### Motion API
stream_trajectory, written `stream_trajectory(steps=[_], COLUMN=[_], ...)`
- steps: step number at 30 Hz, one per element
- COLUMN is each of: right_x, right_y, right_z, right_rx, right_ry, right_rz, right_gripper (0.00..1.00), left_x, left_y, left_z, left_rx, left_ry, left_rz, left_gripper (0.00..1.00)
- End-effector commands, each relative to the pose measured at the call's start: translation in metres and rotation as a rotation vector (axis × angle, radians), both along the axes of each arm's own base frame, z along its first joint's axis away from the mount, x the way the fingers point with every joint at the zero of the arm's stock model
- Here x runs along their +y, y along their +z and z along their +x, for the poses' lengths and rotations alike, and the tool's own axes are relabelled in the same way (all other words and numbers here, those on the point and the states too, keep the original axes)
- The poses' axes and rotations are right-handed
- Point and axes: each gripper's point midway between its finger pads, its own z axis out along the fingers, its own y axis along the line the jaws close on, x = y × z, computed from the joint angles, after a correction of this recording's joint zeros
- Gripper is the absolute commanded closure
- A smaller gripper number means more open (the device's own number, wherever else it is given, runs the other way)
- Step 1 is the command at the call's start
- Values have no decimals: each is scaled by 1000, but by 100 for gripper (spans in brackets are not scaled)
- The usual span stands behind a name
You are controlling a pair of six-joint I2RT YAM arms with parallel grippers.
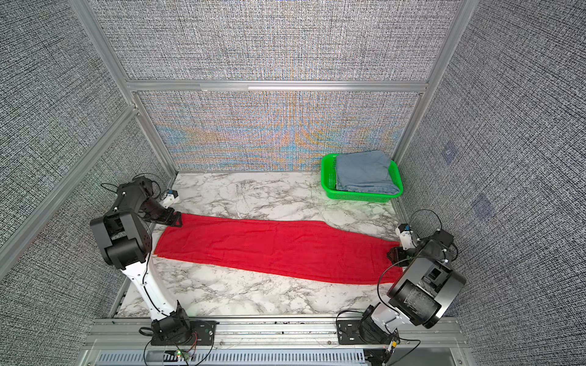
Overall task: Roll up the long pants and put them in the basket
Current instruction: Fold the long pant at the center of the board.
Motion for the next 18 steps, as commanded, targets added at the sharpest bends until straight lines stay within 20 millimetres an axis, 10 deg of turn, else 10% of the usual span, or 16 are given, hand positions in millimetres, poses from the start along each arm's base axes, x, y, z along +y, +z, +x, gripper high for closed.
stream_trajectory(steps=[1, 18], right_x=[-6, -29], right_y=[4, -14], right_z=[0, 36], right_rx=[0, -26], right_ry=[-5, 21], right_rz=[-28, 23], right_gripper=[38, 26], left_x=[-4, -15], left_y=[-11, -18], left_z=[-12, -35], left_rx=[10, 30], left_ry=[-21, -4], left_rz=[5, -26], left_gripper=[8, 10])
